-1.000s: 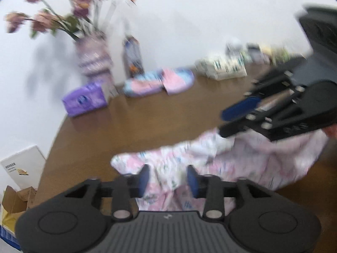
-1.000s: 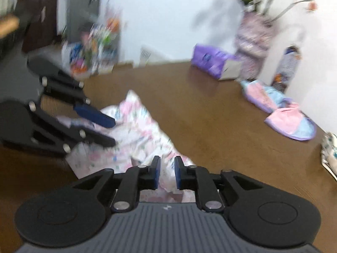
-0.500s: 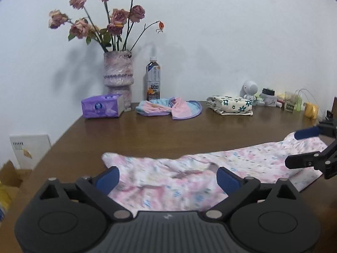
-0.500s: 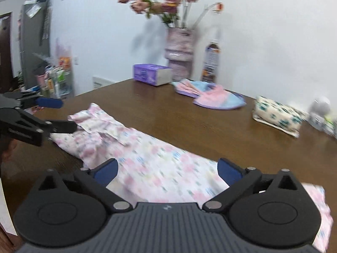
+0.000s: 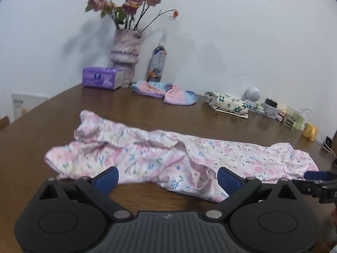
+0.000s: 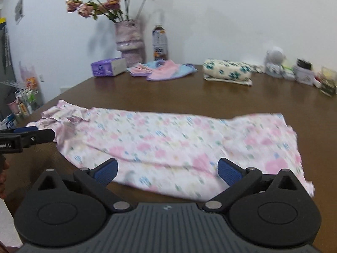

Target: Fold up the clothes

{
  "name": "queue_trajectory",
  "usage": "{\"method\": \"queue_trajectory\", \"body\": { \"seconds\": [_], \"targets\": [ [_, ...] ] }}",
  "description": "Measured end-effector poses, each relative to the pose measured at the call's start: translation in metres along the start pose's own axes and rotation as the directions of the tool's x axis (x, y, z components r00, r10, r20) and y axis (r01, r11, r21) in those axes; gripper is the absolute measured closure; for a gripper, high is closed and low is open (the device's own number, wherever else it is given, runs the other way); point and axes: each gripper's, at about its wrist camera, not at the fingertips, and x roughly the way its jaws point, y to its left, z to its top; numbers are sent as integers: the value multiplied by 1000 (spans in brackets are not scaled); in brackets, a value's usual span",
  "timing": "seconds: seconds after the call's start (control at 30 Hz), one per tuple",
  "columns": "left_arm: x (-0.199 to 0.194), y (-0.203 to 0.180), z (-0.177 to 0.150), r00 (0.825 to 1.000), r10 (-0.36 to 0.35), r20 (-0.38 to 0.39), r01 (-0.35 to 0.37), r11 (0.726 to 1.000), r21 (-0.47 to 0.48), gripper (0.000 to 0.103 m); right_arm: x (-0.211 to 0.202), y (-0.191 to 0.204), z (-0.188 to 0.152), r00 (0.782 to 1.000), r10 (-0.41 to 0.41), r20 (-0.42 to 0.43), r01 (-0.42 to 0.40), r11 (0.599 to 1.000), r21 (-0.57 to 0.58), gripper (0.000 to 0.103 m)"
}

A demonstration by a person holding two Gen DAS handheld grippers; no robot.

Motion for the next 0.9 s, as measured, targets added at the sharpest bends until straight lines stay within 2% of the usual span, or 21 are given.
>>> {"method": "queue_trajectory", "body": {
  "seconds": [0.33, 0.57, 0.9],
  "targets": [
    [4, -11, -9, 1000, 18, -2, -18, 999, 34, 3, -5, -19, -25, 996, -91, 7, 91, 995, 50, 0],
    [6, -9, -9, 1000, 25, -8, -25, 1000, 18, 3, -8, -24, -27, 994, -107, 34, 105, 992, 66, 0],
    [7, -15, -10, 999, 33, -5, -33, 998, 55, 3, 0, -25, -26, 994, -105, -8, 106, 993, 61, 0]
  ]
}}
